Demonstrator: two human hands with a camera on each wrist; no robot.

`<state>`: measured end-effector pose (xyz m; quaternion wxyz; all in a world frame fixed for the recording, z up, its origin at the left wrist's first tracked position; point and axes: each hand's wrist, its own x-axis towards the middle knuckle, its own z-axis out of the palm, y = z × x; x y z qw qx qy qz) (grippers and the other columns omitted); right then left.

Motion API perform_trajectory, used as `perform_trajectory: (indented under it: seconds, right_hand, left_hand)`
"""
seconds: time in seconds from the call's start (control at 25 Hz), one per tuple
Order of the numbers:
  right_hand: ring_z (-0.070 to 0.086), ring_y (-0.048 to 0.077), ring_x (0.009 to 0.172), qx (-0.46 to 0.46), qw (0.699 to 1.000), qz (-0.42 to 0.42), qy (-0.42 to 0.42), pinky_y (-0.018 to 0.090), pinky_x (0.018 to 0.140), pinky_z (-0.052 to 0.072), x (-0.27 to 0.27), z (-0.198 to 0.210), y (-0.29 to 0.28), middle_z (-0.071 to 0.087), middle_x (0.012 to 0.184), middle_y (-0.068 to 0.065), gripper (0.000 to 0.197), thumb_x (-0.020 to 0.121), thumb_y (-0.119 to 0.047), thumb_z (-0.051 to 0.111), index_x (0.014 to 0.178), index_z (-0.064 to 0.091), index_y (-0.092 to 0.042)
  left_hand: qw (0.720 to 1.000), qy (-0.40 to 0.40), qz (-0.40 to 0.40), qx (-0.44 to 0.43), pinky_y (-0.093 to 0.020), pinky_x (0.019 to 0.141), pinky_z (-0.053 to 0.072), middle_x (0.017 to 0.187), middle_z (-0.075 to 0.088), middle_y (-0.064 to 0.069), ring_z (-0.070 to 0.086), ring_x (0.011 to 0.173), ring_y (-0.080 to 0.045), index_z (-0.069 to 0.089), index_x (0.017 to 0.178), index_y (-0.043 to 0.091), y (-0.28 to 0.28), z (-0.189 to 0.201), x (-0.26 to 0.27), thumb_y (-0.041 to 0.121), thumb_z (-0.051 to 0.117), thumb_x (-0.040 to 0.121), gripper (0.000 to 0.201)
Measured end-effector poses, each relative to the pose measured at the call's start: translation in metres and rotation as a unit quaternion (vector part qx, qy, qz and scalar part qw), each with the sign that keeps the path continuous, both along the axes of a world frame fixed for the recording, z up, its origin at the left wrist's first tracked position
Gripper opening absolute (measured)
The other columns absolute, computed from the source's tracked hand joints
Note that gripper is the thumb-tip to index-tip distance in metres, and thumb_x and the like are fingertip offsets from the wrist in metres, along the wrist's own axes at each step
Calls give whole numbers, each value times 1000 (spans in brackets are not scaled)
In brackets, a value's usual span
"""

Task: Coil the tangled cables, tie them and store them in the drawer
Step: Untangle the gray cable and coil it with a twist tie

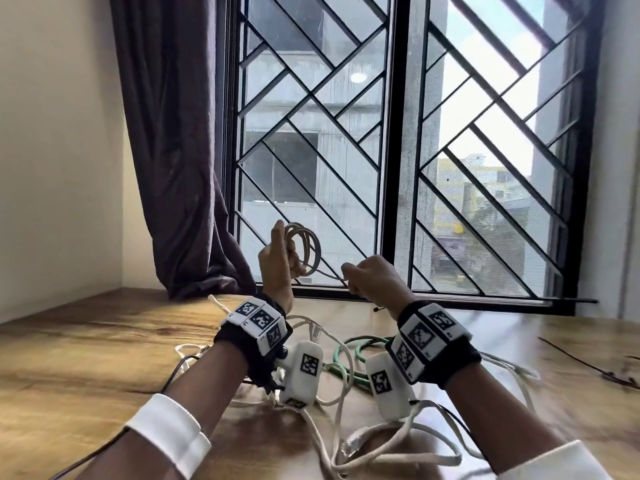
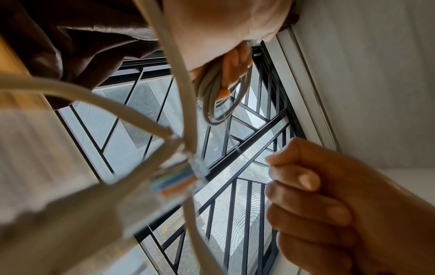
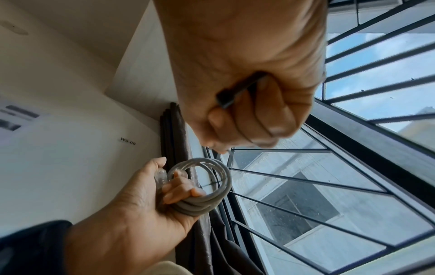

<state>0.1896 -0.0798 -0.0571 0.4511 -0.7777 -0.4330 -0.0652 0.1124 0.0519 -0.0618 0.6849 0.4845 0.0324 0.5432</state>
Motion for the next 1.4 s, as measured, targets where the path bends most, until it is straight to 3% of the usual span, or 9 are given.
perform_trajectory:
  seconds: [0.16, 0.32, 0.4, 0.52, 0.68, 0.92, 1.12, 1.24, 1.4]
  right_hand:
    - [27, 5, 27, 79, 987, 86, 109, 16, 30, 19, -5, -5, 6, 41, 42, 0, 43, 92, -25, 48, 53, 62, -15]
    - [29, 6, 35, 123, 951, 175, 223, 16, 34, 21, -8, -9, 6, 41, 42, -4, 41, 99, -30, 42, 70, 64, -12]
    - [34, 6, 36, 148, 927, 214, 269, 16, 35, 25, -9, -10, 7, 44, 42, -5, 39, 100, -30, 41, 74, 63, -12]
    - [37, 7, 36, 170, 904, 242, 307, 17, 36, 28, -9, -11, 9, 47, 42, -4, 36, 100, -29, 39, 79, 62, -11]
    - [35, 7, 34, 181, 889, 250, 339, 17, 34, 28, -10, -11, 11, 45, 41, -4, 37, 100, -26, 38, 73, 59, -13]
    - [30, 7, 32, 128, 908, 239, 320, 14, 33, 22, -9, -13, 10, 37, 40, -6, 37, 98, -30, 41, 67, 54, -15]
    - [41, 4, 38, 147, 934, 223, 237, 15, 36, 34, -1, -5, -1, 47, 58, 0, 10, 94, -17, 54, 87, 58, -11]
    - [61, 9, 51, 254, 873, 268, 318, 17, 52, 53, 12, 1, -7, 62, 69, 6, 6, 91, -8, 55, 86, 58, -5]
    - [67, 12, 60, 374, 766, 336, 401, 19, 60, 56, 25, 6, -16, 69, 67, 5, 7, 83, -6, 59, 83, 66, -3]
  left_hand:
    - [997, 1, -66, 49, -18, 36, 28, 45, 31, 6, 23, 38, -9, 44, 64, 17, -11, -3, -1, 62, 27, 93, 56]
    - [990, 60, -90, 94, -14, 34, 25, 41, 33, 2, 24, 31, -7, 49, 53, 13, -19, -4, 0, 18, 27, 98, 50]
    - [987, 82, -83, 111, -16, 36, 21, 36, 30, 2, 21, 28, -8, 49, 50, 13, -21, -4, 1, 10, 28, 93, 48]
    - [987, 75, -99, 102, -15, 36, 21, 35, 27, 3, 20, 27, -8, 45, 65, 10, -21, -3, 0, 11, 32, 93, 31]
    - [979, 96, -132, 118, -14, 35, 26, 39, 30, 5, 23, 30, -6, 66, 98, 16, -25, -1, -1, 24, 48, 93, 21]
    - [979, 132, -65, 142, -14, 33, 26, 39, 37, 7, 27, 29, -5, 60, 76, 13, -25, -2, 0, 26, 55, 92, 21]
    - [989, 122, 9, 84, -14, 34, 22, 43, 33, 4, 25, 30, -6, 46, 66, 14, -12, -4, 0, 14, 47, 93, 27]
    - [986, 138, 36, 86, -15, 34, 21, 50, 35, 1, 28, 30, -4, 50, 76, 11, -14, -4, -1, 9, 41, 95, 21]
    - [959, 191, 92, 187, -16, 36, 28, 65, 55, -9, 39, 33, -5, 54, 83, 17, -18, 0, 1, 12, 47, 90, 10]
